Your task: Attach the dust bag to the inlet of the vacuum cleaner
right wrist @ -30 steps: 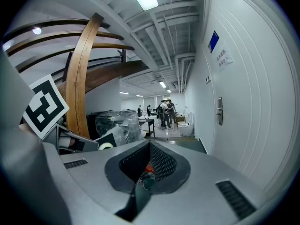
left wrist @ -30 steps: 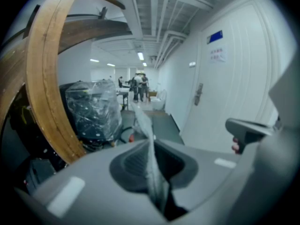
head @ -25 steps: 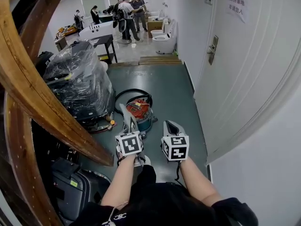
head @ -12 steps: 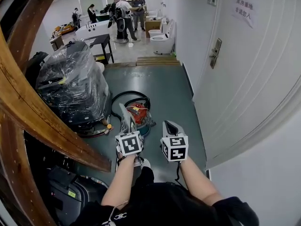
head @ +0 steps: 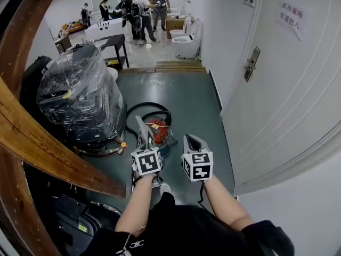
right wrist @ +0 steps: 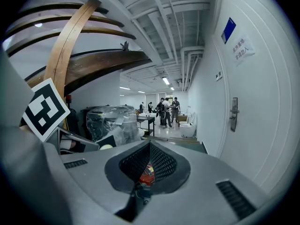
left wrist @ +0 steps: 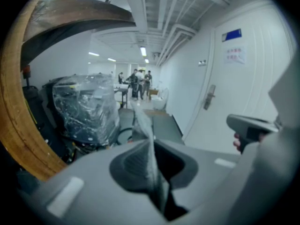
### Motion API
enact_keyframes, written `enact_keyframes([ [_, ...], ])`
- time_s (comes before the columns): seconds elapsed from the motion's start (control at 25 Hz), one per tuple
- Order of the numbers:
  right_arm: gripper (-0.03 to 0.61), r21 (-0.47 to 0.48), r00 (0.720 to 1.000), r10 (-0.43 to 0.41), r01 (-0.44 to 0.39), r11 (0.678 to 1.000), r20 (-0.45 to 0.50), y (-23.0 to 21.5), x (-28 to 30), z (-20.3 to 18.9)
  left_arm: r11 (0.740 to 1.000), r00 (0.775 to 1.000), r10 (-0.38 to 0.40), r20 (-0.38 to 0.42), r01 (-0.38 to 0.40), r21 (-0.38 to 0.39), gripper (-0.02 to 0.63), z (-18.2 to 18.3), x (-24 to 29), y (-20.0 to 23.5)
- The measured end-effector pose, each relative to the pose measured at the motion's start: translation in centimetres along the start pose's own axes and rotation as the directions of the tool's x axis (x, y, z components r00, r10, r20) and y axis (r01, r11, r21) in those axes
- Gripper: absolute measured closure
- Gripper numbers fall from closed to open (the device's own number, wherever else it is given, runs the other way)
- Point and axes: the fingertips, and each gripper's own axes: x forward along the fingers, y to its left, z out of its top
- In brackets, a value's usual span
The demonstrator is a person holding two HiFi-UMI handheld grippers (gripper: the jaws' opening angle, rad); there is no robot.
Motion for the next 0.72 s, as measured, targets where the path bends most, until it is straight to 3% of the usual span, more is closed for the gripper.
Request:
enact_keyframes([
  [0.72, 0.583, -0.014, 1.0, 0.006, -0.006, 1.0, -0.01, -1.8, 12.0, 4.5, 1.0, 1.0, 0.012, -0.022, -0.013, -0.019, 0.586, 8.7, 9.5, 3.9],
])
